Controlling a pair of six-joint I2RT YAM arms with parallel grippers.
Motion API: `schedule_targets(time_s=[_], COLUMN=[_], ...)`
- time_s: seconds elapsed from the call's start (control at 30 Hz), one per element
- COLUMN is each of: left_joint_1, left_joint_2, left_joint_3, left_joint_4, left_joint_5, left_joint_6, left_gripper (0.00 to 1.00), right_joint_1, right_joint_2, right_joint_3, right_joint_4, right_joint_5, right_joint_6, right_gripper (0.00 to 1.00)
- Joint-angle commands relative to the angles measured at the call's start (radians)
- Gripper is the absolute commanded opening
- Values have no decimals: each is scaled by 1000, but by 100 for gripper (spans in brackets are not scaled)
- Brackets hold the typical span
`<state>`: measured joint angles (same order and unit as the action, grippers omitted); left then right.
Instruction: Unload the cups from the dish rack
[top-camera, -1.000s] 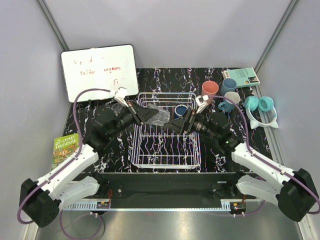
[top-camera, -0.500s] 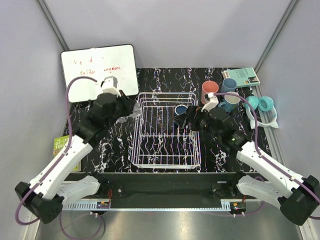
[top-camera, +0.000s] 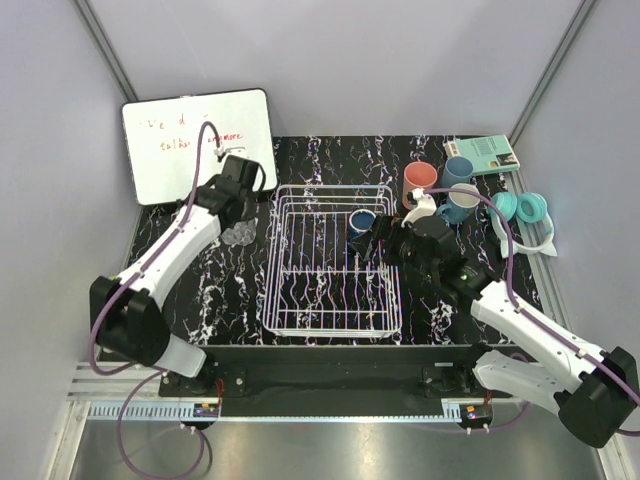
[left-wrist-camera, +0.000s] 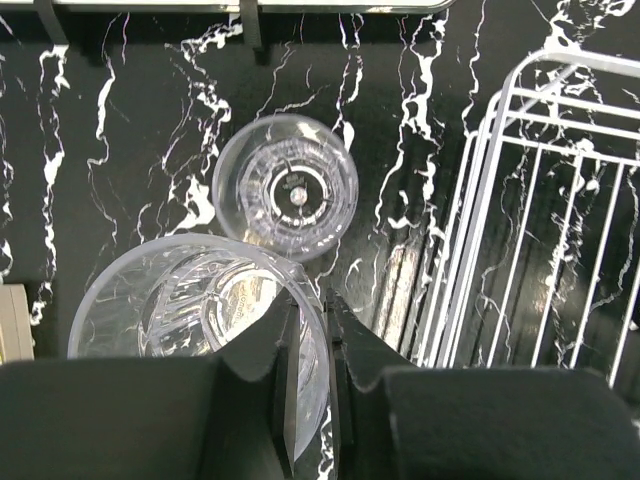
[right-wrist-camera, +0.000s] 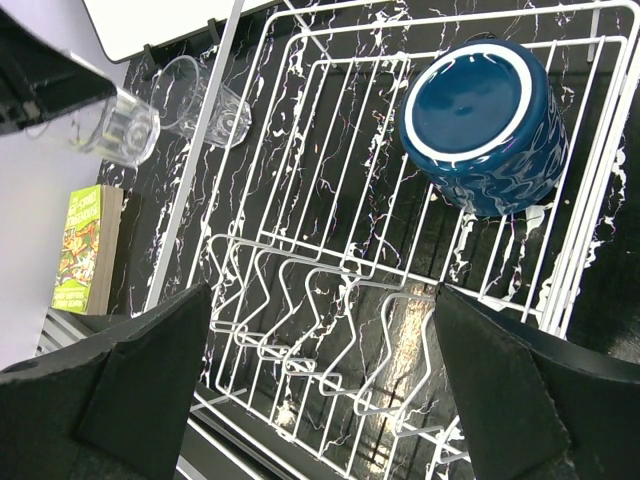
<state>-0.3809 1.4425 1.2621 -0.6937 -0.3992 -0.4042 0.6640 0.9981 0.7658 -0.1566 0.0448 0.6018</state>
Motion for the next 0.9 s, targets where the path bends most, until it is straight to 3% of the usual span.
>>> schedule_targets(time_s=[0.0,0.37,0.87], left_joint_1=[5,54,74], left_joint_2=[62,231,271], left_joint_3=[123,232,149], left_joint_4=[39,46,163], left_joint_5=[-62,-53,23], left_joint_6=[45,42,15], left_gripper=[0,0,0], right_joint_1=[5,3,5], right_joint_2=[-1,-12,13], right_joint_3=[50,33,29], right_joint_4=[15,14,15], right_joint_5=[26,21,27], right_joint_6=[-22,-34,-46], right_gripper=[100,100,100])
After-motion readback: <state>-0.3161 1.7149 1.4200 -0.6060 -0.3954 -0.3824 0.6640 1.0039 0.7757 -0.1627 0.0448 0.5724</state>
